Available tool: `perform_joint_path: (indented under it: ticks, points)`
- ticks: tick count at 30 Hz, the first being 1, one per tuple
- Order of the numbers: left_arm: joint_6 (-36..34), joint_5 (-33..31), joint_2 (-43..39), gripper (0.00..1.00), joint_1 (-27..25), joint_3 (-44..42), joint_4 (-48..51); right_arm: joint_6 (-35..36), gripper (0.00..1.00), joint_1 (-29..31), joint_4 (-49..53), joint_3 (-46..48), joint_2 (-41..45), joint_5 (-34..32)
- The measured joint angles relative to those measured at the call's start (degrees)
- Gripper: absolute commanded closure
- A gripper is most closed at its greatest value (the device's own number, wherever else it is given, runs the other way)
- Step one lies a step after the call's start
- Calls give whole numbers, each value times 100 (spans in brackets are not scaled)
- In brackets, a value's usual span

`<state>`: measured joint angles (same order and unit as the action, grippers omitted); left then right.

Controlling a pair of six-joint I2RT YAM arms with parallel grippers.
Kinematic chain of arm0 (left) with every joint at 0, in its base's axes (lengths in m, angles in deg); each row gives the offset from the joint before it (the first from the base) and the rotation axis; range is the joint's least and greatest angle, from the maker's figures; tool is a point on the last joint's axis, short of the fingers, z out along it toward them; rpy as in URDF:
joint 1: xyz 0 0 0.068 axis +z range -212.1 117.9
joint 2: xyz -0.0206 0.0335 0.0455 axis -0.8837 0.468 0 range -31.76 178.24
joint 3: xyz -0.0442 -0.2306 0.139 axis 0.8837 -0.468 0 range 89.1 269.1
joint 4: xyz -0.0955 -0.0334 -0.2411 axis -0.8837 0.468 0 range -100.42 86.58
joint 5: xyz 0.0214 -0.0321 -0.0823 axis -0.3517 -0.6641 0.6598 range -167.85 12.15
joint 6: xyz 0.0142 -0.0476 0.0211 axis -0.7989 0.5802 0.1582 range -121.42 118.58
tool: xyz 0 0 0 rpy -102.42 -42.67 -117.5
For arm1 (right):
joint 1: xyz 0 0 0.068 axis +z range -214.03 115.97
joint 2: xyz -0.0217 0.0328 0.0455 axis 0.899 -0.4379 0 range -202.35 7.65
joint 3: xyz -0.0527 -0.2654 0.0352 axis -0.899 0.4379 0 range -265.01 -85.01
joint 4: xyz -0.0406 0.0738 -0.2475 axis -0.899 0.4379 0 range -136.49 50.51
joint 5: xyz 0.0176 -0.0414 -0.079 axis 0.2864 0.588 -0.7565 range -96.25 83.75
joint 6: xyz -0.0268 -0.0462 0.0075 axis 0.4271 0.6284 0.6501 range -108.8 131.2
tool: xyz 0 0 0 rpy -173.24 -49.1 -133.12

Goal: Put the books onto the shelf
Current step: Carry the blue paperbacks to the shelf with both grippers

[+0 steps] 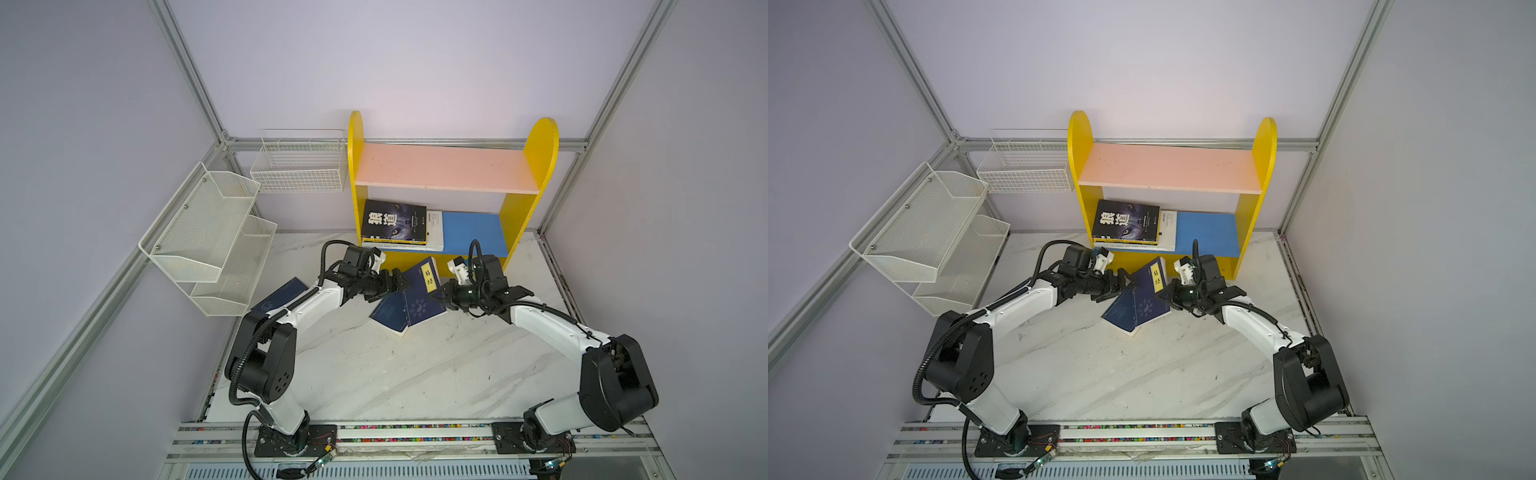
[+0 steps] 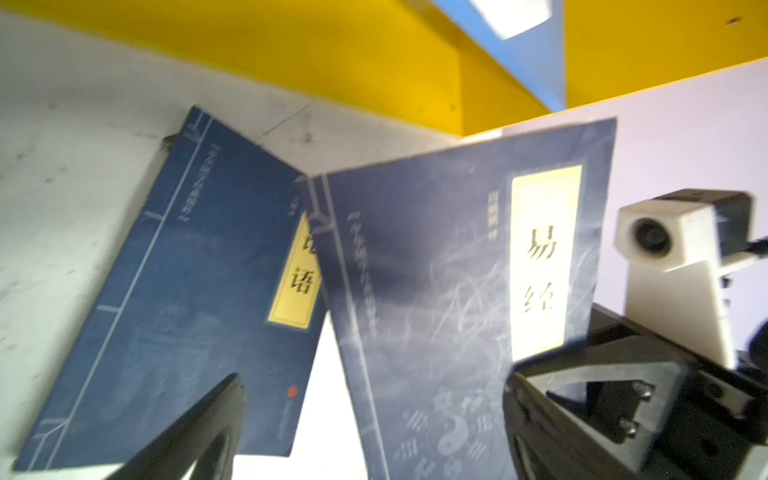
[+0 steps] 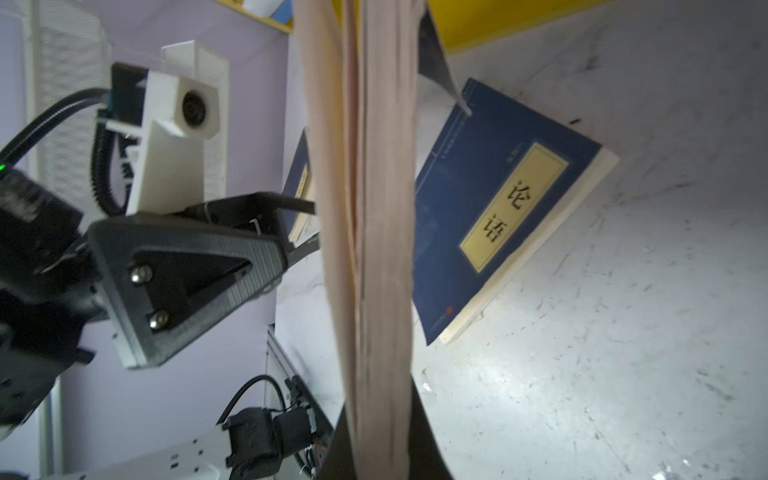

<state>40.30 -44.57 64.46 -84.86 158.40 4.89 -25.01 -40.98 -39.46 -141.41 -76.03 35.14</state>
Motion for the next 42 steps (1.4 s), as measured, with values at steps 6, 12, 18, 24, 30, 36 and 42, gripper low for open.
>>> perform_joint_path:
  ticks: [6, 12, 18, 24, 30, 36, 42]
  points:
    - [999, 992, -4, 6, 210, -31, -1818, 155, 100, -363, -22, -291, 195, 1029]
    - [1567, 1322, -33, 19, 271, -68, -2673, -118, 100, -575, -428, -282, 201, 1622]
    - [2041, 1491, -57, 51, 275, -74, -3263, -673, 100, -581, -1285, -221, 155, 2065]
    - [2229, 1469, -225, 75, 275, -79, -3480, -964, 100, -584, -1816, -229, -76, 2315]
    - [2243, 1268, -393, 90, 284, -79, -3600, -1580, 93, -584, -2669, -236, -409, 2490]
    - [2232, 960, -457, 100, 310, -79, -3574, -2538, 57, -581, -4159, 138, -595, 2286]
    - [2402, 238, -625, 100, 306, -76, -3598, -3228, 21, -581, -4994, 671, -629, 1384]
